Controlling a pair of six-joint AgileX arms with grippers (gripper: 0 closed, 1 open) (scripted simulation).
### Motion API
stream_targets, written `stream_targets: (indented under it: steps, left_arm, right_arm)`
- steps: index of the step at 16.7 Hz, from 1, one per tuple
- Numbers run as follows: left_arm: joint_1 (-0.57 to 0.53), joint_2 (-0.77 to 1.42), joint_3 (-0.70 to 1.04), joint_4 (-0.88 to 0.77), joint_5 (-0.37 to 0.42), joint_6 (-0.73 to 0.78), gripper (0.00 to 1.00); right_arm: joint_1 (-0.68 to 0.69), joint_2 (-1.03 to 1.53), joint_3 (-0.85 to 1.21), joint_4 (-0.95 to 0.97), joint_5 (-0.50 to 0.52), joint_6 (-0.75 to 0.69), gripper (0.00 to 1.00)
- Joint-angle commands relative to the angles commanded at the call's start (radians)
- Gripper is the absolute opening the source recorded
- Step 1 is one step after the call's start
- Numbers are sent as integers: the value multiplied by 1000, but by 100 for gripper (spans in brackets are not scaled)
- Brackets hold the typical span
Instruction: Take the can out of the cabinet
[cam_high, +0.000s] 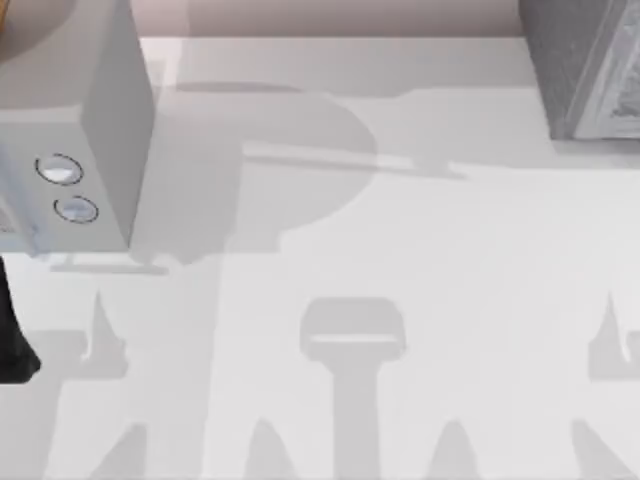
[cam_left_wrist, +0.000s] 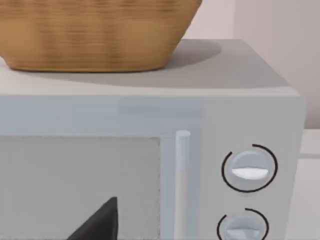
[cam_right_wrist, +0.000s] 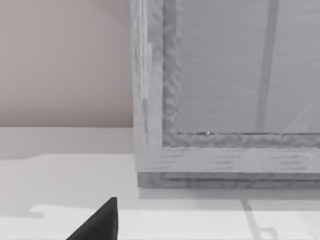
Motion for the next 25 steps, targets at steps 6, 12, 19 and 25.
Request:
stream_targets:
  steps: [6,12,19,25]
  left_arm:
    - [0,0,0,0,0,0,100]
    - [0,0,0,0,0,0,100]
    - [0,0,0,0,0,0,100]
    - [0,0,0,0,0,0,100]
  right_arm:
    - [13,92,106,-22,16,2,100]
    - [63,448,561,-133,69,6,100]
    - [130,959,1250,-308,142,10,100]
    - [174,1259,1655,-399,187,14,100]
